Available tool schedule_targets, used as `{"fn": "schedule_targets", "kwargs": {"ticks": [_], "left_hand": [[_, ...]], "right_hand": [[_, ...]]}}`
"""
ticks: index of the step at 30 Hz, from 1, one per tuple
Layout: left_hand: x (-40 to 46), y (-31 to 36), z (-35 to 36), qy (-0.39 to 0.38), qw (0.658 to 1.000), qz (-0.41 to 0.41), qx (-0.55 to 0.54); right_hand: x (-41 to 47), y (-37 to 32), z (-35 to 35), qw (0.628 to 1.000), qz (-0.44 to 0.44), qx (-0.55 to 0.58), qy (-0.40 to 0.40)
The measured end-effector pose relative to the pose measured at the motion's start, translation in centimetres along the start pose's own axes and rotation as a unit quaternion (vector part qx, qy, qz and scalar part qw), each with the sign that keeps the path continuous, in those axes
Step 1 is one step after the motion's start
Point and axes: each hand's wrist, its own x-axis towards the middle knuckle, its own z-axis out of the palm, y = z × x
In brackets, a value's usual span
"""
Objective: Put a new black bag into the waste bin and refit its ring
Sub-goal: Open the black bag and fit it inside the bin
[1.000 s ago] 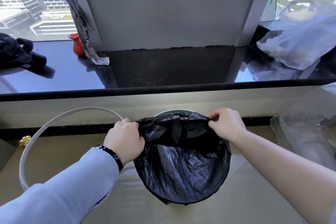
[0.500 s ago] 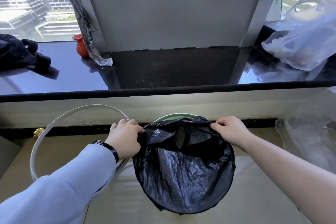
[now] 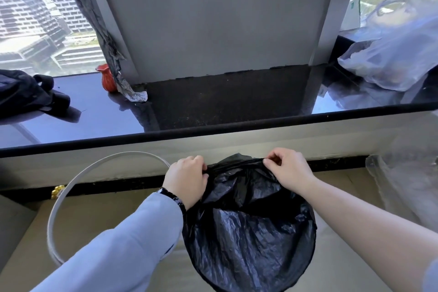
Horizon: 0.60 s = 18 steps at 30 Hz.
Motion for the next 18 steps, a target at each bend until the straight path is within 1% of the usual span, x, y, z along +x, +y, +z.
{"fn": "schedule_targets", "kwargs": {"ticks": [2, 5, 10, 11, 13, 16, 18], "left_hand": [[0.5, -0.1, 0.3, -0.008, 0.999, -0.02, -0.038], [1.2, -0.2, 0.6, 0.0, 0.996, -0.039, -0.083], [2.4, -0.5, 1.0, -0.026, 0.992, -0.077, -0.096], [2.6, -0.6, 1.1, -0.035, 0.992, -0.08, -0.096], [2.9, -0.9, 1.0, -0.055, 0.991, -0.08, -0.095], [3.4, -1.3, 0.6, -0.085, 0.991, -0.063, -0.08], [3.6, -1.5, 0.1, -0.101, 0.992, -0.034, -0.061]], "right_hand": [[0.4, -0.1, 0.2, 1.0, 0.018, 0.006, -0.003], [1.0, -0.1, 0.4, 0.999, 0.045, 0.01, -0.008], [2.1, 0.0, 0.6, 0.997, 0.069, 0.014, -0.044], [2.3, 0.0, 0.7, 0.995, 0.082, 0.028, -0.051], [2.8, 0.2, 0.9, 0.985, 0.13, 0.095, -0.062], [3.2, 0.7, 1.0, 0.953, 0.206, 0.198, -0.099], [3.1, 1.3, 0.9, 0.929, 0.237, 0.251, -0.134]]}}
